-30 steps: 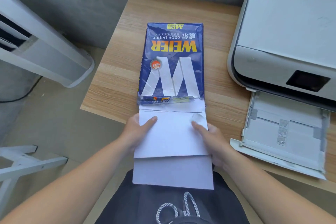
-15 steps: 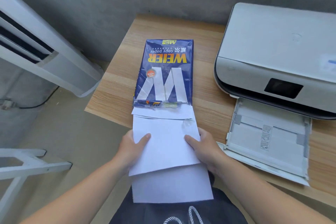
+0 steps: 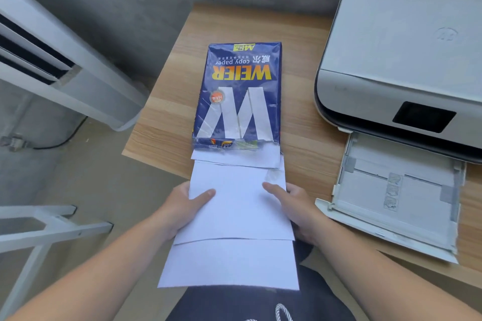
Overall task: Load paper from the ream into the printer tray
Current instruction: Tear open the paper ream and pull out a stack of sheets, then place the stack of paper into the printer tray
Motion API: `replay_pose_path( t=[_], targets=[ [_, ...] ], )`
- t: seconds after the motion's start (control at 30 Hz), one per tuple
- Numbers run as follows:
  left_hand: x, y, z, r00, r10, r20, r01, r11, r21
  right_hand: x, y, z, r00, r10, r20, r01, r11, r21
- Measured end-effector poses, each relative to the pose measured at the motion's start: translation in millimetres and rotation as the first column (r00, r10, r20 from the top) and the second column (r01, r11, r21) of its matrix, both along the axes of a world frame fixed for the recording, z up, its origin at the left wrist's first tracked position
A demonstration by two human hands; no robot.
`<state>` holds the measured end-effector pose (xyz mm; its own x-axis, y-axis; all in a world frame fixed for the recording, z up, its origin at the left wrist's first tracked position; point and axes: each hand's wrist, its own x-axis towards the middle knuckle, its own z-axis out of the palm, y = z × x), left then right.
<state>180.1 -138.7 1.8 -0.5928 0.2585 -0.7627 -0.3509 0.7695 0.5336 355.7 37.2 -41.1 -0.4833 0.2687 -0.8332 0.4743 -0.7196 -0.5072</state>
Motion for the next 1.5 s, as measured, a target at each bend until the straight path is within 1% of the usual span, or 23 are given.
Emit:
replay_pose_path(
  t=[0.13, 0.27, 0.37, 0.47, 0.53, 0.63, 0.8, 0.87, 0.93, 0.97, 1.0, 1.07, 1.1, 1.2, 1.27, 1.33, 1.37, 1.43, 1.5],
  targets=[
    [8.6, -10.0, 8.8, 0.997, 0.01, 0.074, -0.01, 1.0, 0.003, -6.1, 9.6, -3.5, 1.0, 0.005, 0.025, -0.005, 1.0, 0.029],
    [17.7, -18.8, 21.8, 0.99, 0.045, 0.132, -0.049, 0.998, 0.027, -11.3, 8.6, -9.5, 0.992, 0.029, 0.126, -0.047, 0.989, 0.14],
    [31.1, -21.4, 32.5, 0.991, 0.062, 0.12, -0.069, 0.996, 0.049, -5.7, 5.5, -9.3, 0.99, 0.011, 0.143, -0.027, 0.994, 0.11],
    [54.7, -29.6, 39.6, 0.99, 0.086, 0.116, -0.092, 0.994, 0.052, 14.1, -1.5, -2.2, 0.993, 0.065, 0.094, -0.075, 0.992, 0.101],
    [80.6, -37.5, 46.3, 0.983, 0.128, 0.133, -0.136, 0.989, 0.052, 34.2, -6.4, 4.9, 0.992, 0.112, 0.063, -0.117, 0.989, 0.091],
    [120.9, -40.8, 59.7, 0.98, 0.143, 0.137, -0.153, 0.986, 0.061, 68.8, -7.4, 20.8, 0.991, 0.13, 0.029, -0.132, 0.988, 0.077],
    [160.9, -24.0, 78.5, 0.982, 0.088, 0.166, -0.106, 0.989, 0.102, 122.5, 5.9, 49.7, 0.995, 0.091, -0.026, -0.089, 0.993, 0.075],
    [165.0, -8.4, 85.9, 0.983, 0.057, 0.176, -0.084, 0.985, 0.151, 137.8, 18.7, 64.1, 0.996, 0.051, -0.066, -0.045, 0.994, 0.096],
    [164.4, 12.7, 90.5, 0.987, 0.041, 0.155, -0.075, 0.972, 0.224, 147.8, 36.3, 81.9, 0.989, -0.013, -0.148, 0.031, 0.992, 0.123],
    [164.1, 25.3, 90.6, 0.99, 0.028, 0.136, -0.062, 0.964, 0.26, 151.6, 46.0, 90.5, 0.982, -0.029, -0.187, 0.063, 0.982, 0.177],
    [163.9, 39.1, 89.1, 0.995, 0.009, 0.102, -0.039, 0.954, 0.297, 155.4, 55.9, 96.6, 0.977, -0.023, -0.21, 0.081, 0.958, 0.273],
    [164.5, 67.3, 82.2, 0.999, -0.032, -0.008, 0.033, 0.921, 0.388, 162.3, 74.2, 104.9, 0.976, -0.013, -0.218, 0.119, 0.87, 0.479],
    [164.7, 82.7, 77.9, 0.996, -0.049, -0.068, 0.074, 0.898, 0.434, 165.6, 83.4, 107.9, 0.972, -0.035, -0.232, 0.16, 0.823, 0.545],
    [163.5, 129.6, 61.9, 0.972, -0.095, -0.214, 0.198, 0.822, 0.533, 175.5, 110.6, 114.0, 0.944, -0.129, -0.303, 0.302, 0.706, 0.641],
    [162.4, 161.5, 47.4, 0.96, -0.128, -0.251, 0.25, 0.795, 0.553, 180.1, 127.3, 113.8, 0.929, -0.195, -0.314, 0.361, 0.655, 0.664],
    [164.2, 186.5, 30.3, 0.956, -0.187, -0.228, 0.283, 0.795, 0.536, 188.7, 138.5, 103.1, 0.929, -0.253, -0.269, 0.369, 0.65, 0.664],
    [166.4, 196.1, 21.0, 0.955, -0.232, -0.187, 0.296, 0.801, 0.52, 194.0, 141.9, 94.8, 0.935, -0.274, -0.226, 0.354, 0.666, 0.656],
    [171.9, 204.4, 5.3, 0.941, -0.331, -0.07, 0.324, 0.821, 0.47, 208.3, 143.1, 76.5, 0.941, -0.311, -0.133, 0.325, 0.727, 0.604],
    [177.2, 197.0, -6.9, 0.927, -0.371, 0.058, 0.313, 0.85, 0.424, 224.9, 137.5, 59.4, 0.934, -0.35, -0.068, 0.337, 0.805, 0.489]
  ],
)
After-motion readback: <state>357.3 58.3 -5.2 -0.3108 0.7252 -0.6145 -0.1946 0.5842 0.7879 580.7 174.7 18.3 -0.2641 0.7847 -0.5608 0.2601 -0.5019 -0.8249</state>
